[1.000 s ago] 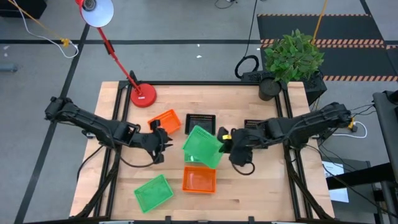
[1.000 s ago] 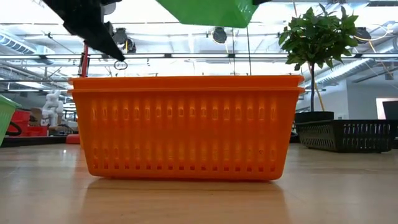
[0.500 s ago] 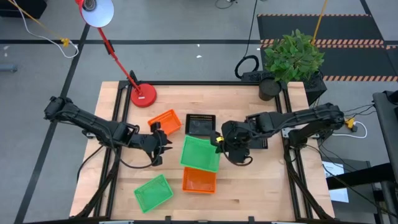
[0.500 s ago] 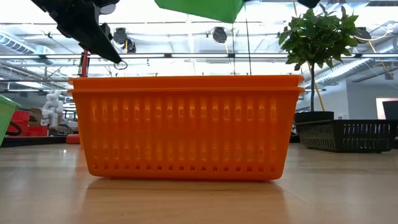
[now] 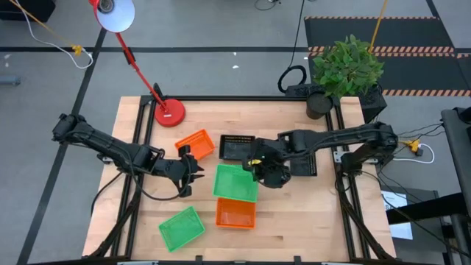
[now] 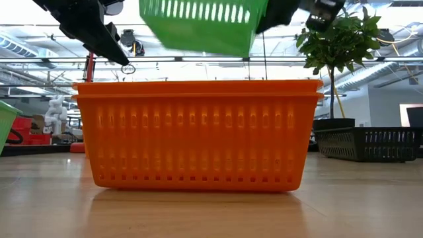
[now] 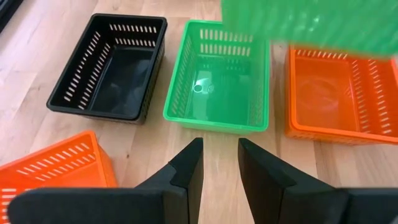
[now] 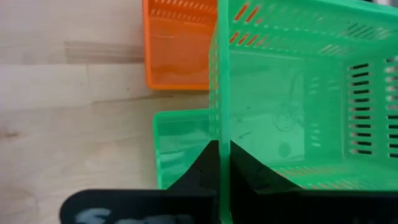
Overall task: Stack baskets by color
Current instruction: Stack the right green bin on top of the left green bin
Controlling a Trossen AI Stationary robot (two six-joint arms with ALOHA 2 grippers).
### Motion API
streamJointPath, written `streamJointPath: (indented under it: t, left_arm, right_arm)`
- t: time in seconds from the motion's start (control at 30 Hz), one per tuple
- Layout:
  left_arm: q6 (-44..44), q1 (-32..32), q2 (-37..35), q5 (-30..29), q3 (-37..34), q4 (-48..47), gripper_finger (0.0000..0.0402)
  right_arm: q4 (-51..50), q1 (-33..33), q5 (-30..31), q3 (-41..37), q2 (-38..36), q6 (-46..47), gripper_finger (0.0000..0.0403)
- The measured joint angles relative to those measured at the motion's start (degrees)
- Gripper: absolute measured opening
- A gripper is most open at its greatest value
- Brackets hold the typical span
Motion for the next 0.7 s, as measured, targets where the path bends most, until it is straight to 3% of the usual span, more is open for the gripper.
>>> streamJointPath:
  t: [0.37, 0.53, 0.7]
  left_arm:
    - [0.2, 0.0, 0.0, -0.2, 0.0, 0.0, 0.0102]
    - [0.4, 0.0, 0.0, -0.2, 0.0, -0.1, 0.0102]
    - [0.4, 0.0, 0.0, -0.2, 0.0, -0.1, 0.0102]
  right_arm:
    - [-1.9, -3.9, -4.2, -0.1, 7.7, -3.9, 0.0]
    - [-2.4, -5.5, -4.3, -0.2, 8.9, -7.2, 0.0]
    - [0.1, -7.2, -8.6, -2.3, 8.9, -9.7, 0.0]
